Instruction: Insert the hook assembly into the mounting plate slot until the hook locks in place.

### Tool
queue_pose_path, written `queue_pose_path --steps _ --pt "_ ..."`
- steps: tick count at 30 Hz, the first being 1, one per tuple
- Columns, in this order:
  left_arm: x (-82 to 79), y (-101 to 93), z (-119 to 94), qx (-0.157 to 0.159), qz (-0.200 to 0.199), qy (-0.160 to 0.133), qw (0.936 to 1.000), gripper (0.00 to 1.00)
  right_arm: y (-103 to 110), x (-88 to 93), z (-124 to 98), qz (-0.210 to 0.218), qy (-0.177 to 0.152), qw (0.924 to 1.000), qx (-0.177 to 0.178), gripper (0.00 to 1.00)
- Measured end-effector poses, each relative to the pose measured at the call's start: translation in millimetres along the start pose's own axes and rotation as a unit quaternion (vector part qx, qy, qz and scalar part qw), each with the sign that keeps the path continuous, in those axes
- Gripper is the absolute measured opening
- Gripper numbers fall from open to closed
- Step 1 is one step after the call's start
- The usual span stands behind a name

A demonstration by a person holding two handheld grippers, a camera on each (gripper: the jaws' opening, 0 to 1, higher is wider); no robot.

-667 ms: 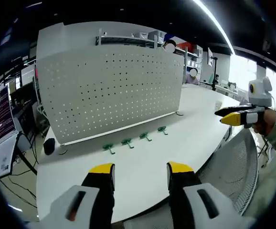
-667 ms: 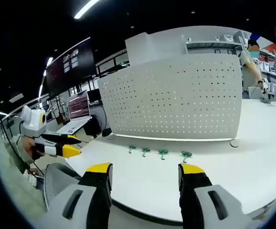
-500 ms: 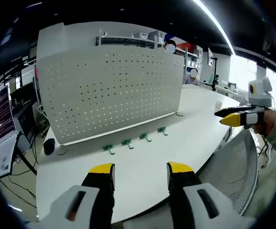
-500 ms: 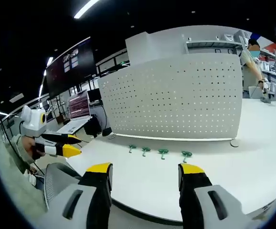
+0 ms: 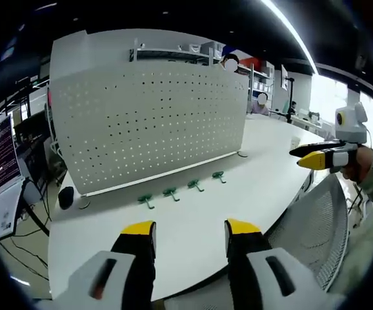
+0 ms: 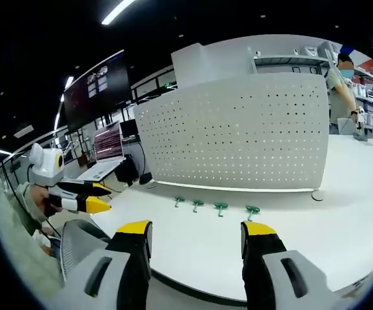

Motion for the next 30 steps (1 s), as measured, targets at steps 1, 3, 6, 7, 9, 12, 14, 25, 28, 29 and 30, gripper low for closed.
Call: queue_pose_path --steps 1,3,6,7,9,12,14,25,28,29,30 --pt "0.7 -0.4 0 -0.001 0.001 0.001 1.0 0.44 -1 -0.1 0 -0.001 0.0 1.0 0.0 0.54" --pt "2.4 -1.2 1 -0.002 0.004 0.004 1.0 0.43 -2 0.4 2 -0.003 0.002 1.0 0.0 0.54" --pt "4.0 -4.0 0 -0.002 0.004 0.01 0.9999 0.43 -1 1.1 4 -0.002 0.004 1.0 -0.005 0.54" --pt "4.9 -4.4 1 -0.002 0.003 0.013 0.9999 0.43 -1 1.4 4 -0.003 0.004 1.0 -0.006 0.54" --pt "5.6 -4.5 1 0.002 0.0 0.015 0.9999 0.42 0 2.3 6 -0.004 0.005 0.9999 -0.008 0.54" --pt "5.3 -2.5 3 0.002 0.0 0.017 0.9999 0.41 0 4.1 8 -0.002 0.008 0.9999 -0.012 0.54" --pt "4.7 0.0 5 0.01 0.005 0.019 0.9998 0.38 -1 5.3 10 -0.003 0.01 0.9998 -0.014 0.54" --pt "-7.4 30.8 30 0.0 0.067 0.03 0.9973 0.34 -2 5.9 17 -0.014 0.013 0.9995 -0.023 0.54" --pt "-13.5 45.7 40 -0.004 0.077 0.032 0.9965 0.34 -3 7.1 18 -0.021 0.018 0.9993 -0.027 0.54" --pt "-15.6 50.1 43 -0.005 0.077 0.035 0.9964 0.34 -3 7.4 18 -0.023 0.019 0.9992 -0.026 0.55" --pt "-17.2 55.1 45 -0.005 0.078 0.036 0.9963 0.34 -3 7.6 18 -0.025 0.021 0.9991 -0.026 0.55"
Point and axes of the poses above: the point that each gripper's makers call its tool centre point, and the gripper's own axes: z roughly forward along the fingers, y roughly to its left, x roughly out of its underside, the point moved 7 cm from there along -z, roughly backward along the fingers, and after that the axes turned 2 degrees about -x, right-handed, at the moved point
